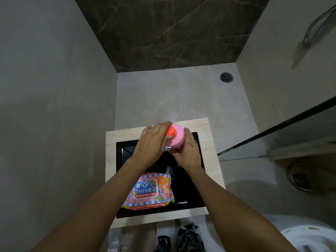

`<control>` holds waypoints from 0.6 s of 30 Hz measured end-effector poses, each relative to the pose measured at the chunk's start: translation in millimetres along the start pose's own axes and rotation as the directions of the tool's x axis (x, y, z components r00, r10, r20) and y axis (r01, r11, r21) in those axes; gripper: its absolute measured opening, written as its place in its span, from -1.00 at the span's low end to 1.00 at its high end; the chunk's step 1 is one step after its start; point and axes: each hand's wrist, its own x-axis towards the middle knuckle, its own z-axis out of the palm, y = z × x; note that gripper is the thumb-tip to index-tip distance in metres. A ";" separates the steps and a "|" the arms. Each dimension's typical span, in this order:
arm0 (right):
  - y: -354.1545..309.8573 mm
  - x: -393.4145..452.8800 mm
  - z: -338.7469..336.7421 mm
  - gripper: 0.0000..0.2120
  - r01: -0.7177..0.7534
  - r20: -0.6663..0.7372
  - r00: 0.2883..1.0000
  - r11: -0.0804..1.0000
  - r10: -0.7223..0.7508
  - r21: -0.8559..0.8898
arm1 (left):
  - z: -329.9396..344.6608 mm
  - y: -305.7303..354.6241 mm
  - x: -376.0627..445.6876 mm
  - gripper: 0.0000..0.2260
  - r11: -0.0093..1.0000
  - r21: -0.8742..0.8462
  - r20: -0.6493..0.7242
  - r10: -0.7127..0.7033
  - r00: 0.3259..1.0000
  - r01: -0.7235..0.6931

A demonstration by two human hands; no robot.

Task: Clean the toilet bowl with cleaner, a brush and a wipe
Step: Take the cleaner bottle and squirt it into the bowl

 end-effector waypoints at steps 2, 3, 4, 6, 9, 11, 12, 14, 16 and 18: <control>-4.6 6.7 12.9 -0.04 -0.001 -0.021 1.000 0.998 0.002 0.064 | -0.1 -3.7 -0.8 -0.60 0.997 -0.050 -0.037 -0.056 0.998 0.054; -6.5 9.2 18.6 -0.08 0.004 -0.038 0.999 0.996 0.000 0.094 | 0.3 -4.6 -0.4 -0.62 0.993 -0.080 -0.048 -0.087 0.995 0.083; -8.5 11.0 24.2 -0.14 0.014 -0.056 0.998 0.993 -0.008 0.121 | 0.3 -5.5 0.3 -0.64 0.987 -0.109 -0.058 -0.121 0.991 0.115; -15.0 12.0 34.9 -0.26 0.017 -0.082 0.997 0.986 -0.003 0.169 | -0.7 -8.5 1.5 -0.68 0.975 -0.147 -0.082 -0.179 0.981 0.165; -27.4 11.1 46.7 -0.34 0.029 -0.122 0.993 0.977 -0.003 0.212 | -5.4 -16.3 -0.5 -0.68 0.958 -0.179 -0.099 -0.243 0.965 0.223; -30.5 8.5 49.0 -0.39 0.064 -0.136 0.990 0.974 -0.034 0.220 | -8.6 -21.9 -5.9 -0.65 0.953 -0.164 -0.099 -0.274 0.957 0.256; -31.4 5.9 46.8 -0.42 0.083 -0.136 0.989 0.974 -0.055 0.210 | -10.4 -23.5 -9.4 -0.64 0.950 -0.154 -0.100 -0.288 0.952 0.271; -29.7 0.3 40.2 -0.46 0.110 -0.134 0.987 0.980 -0.088 0.168 | -14.7 -23.7 -14.4 -0.61 0.937 -0.163 -0.101 -0.328 0.939 0.310; -28.4 -7.9 30.0 -0.50 0.123 -0.129 0.986 0.985 -0.107 0.124 | -21.9 -20.2 -18.2 -0.58 0.924 -0.190 -0.090 -0.353 0.931 0.332; -29.0 -18.6 16.7 -0.50 0.120 -0.129 0.986 0.987 -0.106 0.105 | -29.7 -13.4 -21.5 -0.58 0.928 -0.205 -0.069 -0.330 0.942 0.310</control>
